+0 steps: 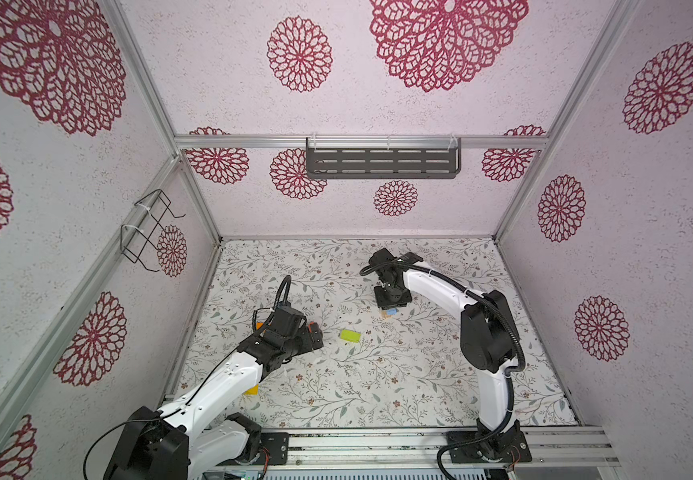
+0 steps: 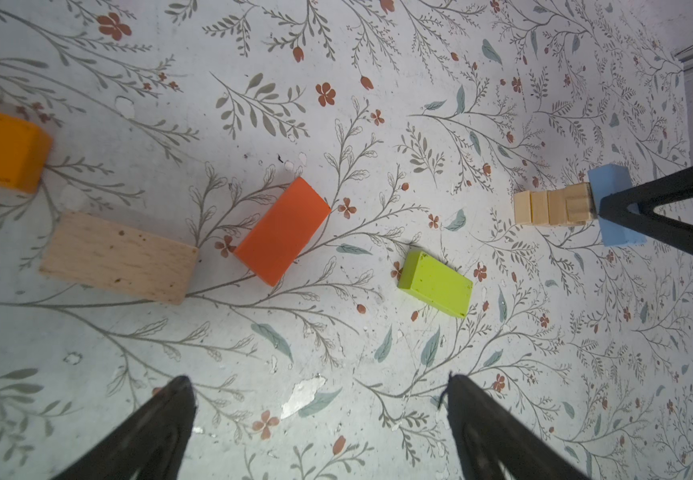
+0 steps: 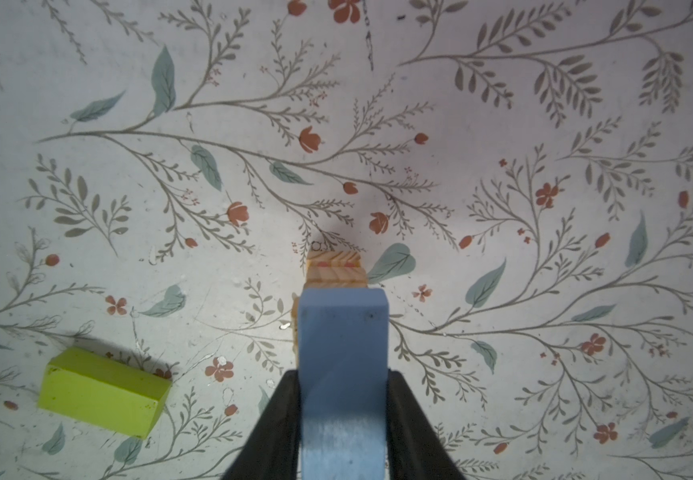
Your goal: Build the wood block tower
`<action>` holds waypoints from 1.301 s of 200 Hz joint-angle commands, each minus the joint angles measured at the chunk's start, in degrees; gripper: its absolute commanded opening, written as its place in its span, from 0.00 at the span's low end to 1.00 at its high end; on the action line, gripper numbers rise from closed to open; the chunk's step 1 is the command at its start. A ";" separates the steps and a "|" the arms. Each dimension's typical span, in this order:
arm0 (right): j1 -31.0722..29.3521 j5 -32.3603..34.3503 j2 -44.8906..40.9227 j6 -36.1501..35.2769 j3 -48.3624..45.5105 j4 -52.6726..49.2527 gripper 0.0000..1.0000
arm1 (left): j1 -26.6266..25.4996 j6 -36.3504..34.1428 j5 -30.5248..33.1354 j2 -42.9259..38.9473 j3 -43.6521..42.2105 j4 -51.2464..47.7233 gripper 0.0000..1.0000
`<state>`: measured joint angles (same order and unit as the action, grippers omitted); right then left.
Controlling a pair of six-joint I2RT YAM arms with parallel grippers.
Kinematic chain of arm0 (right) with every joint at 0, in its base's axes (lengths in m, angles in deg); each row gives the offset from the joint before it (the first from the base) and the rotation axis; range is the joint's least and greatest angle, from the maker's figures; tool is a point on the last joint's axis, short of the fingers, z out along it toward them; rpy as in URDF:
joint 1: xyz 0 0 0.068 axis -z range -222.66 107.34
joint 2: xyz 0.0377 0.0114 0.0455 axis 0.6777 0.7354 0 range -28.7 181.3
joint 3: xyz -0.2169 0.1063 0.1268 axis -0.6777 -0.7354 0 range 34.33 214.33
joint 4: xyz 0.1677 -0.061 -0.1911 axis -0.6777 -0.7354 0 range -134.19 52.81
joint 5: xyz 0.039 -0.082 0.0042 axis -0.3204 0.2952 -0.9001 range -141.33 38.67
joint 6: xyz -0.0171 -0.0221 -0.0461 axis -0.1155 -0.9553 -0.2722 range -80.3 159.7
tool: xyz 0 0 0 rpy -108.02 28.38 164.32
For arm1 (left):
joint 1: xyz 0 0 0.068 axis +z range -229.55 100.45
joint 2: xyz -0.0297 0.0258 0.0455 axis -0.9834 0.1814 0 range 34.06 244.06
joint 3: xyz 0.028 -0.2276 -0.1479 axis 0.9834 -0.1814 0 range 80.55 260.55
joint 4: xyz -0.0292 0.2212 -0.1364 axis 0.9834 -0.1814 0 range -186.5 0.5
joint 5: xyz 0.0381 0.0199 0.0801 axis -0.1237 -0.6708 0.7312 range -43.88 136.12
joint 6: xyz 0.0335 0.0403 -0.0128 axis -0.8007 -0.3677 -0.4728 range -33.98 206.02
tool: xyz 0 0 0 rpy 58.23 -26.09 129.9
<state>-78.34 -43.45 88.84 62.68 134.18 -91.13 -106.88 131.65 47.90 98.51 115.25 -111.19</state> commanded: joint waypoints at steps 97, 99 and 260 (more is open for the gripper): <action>-0.44 1.00 -4.07 0.31 1.66 -0.43 0.34 | 0.37 -0.09 -0.24 -0.36 -0.82 0.69 0.97; -0.44 1.00 -4.07 0.31 1.68 -0.46 0.34 | 0.40 -0.10 -0.21 -0.35 -0.78 0.69 0.97; -0.53 -0.19 -3.97 0.48 -0.27 0.76 0.33 | 0.35 0.08 -0.29 -0.62 -1.19 0.60 0.97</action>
<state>-78.49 -44.04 88.08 62.81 134.05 -89.88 -106.86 131.67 47.88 98.48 114.57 -111.21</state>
